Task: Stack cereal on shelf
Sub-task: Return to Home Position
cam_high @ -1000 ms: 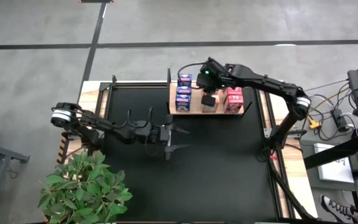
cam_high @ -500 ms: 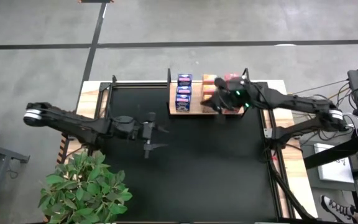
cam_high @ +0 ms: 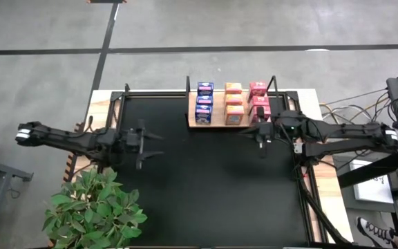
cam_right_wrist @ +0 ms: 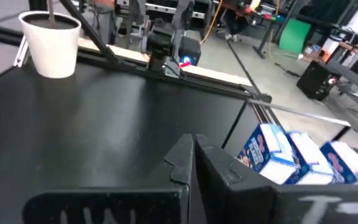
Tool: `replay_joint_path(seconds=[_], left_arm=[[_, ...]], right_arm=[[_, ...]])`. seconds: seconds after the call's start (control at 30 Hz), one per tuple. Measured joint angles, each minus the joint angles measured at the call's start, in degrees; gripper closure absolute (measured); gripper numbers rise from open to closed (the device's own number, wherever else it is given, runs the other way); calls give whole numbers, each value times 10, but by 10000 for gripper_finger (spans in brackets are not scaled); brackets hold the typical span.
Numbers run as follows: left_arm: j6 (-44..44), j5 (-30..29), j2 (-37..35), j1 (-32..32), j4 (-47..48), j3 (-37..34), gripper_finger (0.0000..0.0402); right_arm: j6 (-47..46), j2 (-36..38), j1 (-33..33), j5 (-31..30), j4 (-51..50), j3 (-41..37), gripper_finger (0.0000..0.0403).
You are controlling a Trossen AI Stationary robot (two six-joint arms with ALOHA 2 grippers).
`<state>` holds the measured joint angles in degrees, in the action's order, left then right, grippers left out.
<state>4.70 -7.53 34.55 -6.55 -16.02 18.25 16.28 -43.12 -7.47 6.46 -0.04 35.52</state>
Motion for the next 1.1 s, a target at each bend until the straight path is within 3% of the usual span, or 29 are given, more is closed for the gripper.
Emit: replay_joint_path(seconds=[0.23,0.43,0.9,1.1], left_arm=[[-8,-49,-80,0,5,-51,171],[-7,-56,-111,0,6,-77,171],[-13,-100,-140,0,5,-112,171],[-21,-100,-145,0,-39,-155,171]], right_arm=[[-14,75,0,0,23,-68,394],[-13,127,0,0,25,-108,394],[-7,220,0,0,93,-215,394],[-7,281,0,0,97,-268,394]])
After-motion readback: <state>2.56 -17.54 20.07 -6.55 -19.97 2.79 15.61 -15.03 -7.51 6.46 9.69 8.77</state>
